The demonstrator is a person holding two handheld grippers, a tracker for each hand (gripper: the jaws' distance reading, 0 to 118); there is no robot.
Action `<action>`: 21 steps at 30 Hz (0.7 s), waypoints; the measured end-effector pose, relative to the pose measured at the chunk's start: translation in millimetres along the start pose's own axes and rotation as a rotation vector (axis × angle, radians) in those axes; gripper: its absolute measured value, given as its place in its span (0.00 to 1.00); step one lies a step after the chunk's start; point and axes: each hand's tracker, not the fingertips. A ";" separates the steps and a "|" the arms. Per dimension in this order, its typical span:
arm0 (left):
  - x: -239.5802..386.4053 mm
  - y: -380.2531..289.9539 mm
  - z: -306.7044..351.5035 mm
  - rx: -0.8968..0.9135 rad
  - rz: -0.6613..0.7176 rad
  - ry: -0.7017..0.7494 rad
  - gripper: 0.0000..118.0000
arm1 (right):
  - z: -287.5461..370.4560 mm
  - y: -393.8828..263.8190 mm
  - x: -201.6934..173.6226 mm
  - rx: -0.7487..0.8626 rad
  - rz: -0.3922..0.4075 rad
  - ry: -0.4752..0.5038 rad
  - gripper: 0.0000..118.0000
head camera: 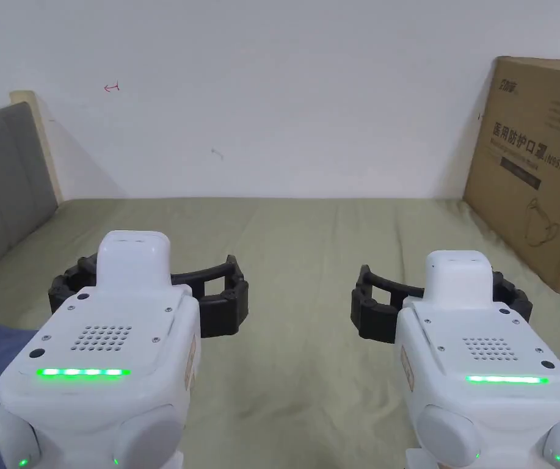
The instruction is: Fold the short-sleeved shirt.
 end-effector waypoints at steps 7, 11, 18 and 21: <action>0.1 -0.1 0.9 -0.001 -0.004 -0.027 1.00 | 1.6 -1.4 -4.6 0.002 0.016 0.010 0.97; -0.1 1.7 1.1 0.000 -0.016 -0.023 1.00 | 1.9 -0.5 -5.3 -0.002 -0.003 0.029 0.97; -2.7 0.4 1.5 -0.015 0.001 -0.039 1.00 | 2.5 -1.6 -6.5 0.003 0.006 0.006 0.97; -2.8 0.0 1.4 -0.017 0.000 -0.041 1.00 | 1.6 -2.0 -6.6 0.000 0.023 0.001 0.97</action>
